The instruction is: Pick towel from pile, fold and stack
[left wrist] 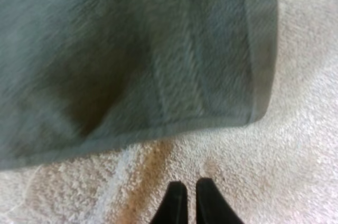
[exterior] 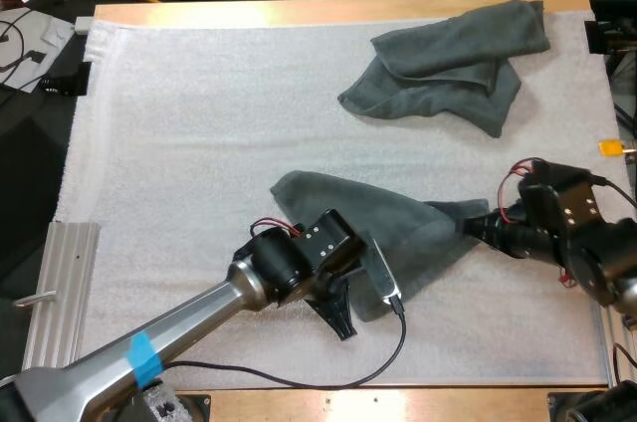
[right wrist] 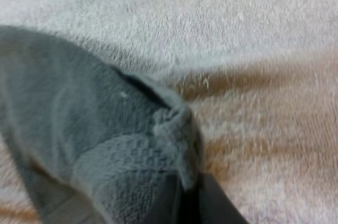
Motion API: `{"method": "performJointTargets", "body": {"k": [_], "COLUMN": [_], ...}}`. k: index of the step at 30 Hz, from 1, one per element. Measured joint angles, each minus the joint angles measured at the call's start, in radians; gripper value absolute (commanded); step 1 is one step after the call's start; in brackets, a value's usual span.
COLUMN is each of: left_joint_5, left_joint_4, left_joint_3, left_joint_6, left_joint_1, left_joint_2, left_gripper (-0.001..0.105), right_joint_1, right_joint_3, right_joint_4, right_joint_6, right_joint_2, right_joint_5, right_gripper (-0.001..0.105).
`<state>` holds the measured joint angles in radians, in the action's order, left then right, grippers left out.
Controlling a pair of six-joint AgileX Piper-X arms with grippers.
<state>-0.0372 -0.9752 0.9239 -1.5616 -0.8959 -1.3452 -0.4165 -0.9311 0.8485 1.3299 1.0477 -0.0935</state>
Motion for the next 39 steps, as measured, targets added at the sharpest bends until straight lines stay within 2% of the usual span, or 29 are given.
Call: {"method": "performJointTargets", "body": {"k": [5, 7, 10, 12, 16, 18, 22, 26, 29, 35, 39], "left_joint_5": [0.000, 0.000, -0.013, -0.012, -0.036, -0.055, -0.112, -0.123, -0.111, -0.037, -0.044], "left_joint_4": [-0.020, -0.016, -0.005, -0.001, 0.037, 0.053, 0.089, 0.119, 0.136, 0.160, 0.166], "left_joint_3": [0.011, 0.013, 0.013, 0.013, 0.013, 0.013, 0.013, 0.013, 0.013, 0.010, 0.013], "left_joint_6": [0.000, 0.000, 0.004, 0.004, 0.020, 0.024, 0.026, 0.026, 0.026, 0.026, 0.026], "left_joint_1": [0.000, 0.000, 0.000, 0.000, 0.000, 0.000, -0.006, -0.029, -0.054, -0.073, -0.073], "left_joint_2": [0.049, 0.050, 0.040, 0.040, 0.039, 0.031, -0.031, -0.105, -0.155, -0.244, -0.256], "left_gripper": [0.001, 0.008, 0.003, 0.012, 0.038, 0.046, 0.045, 0.044, 0.043, 0.043, 0.044], "right_joint_1": [0.000, 0.000, 0.000, 0.000, 0.000, 0.000, 0.000, 0.000, 0.000, 0.000, 0.000], "right_joint_3": [0.000, 0.000, 0.000, 0.000, 0.000, 0.000, 0.000, 0.000, 0.000, 0.000, 0.000], "right_joint_4": [0.037, 0.041, 0.045, 0.046, 0.065, 0.073, 0.076, 0.079, 0.084, 0.090, 0.097], "right_joint_6": [-0.005, -0.007, -0.008, -0.008, -0.008, -0.008, -0.006, -0.006, -0.006, -0.006, -0.006], "right_joint_2": [-0.071, -0.073, -0.062, -0.061, -0.070, -0.069, -0.069, -0.069, -0.069, -0.069, -0.069], "right_joint_5": [0.002, 0.002, 0.002, 0.002, 0.002, 0.002, 0.002, 0.002, 0.002, 0.002, 0.002], "right_gripper": [0.000, 0.000, 0.000, 0.000, 0.000, 0.000, 0.000, 0.000, 0.000, 0.000, 0.000]}}
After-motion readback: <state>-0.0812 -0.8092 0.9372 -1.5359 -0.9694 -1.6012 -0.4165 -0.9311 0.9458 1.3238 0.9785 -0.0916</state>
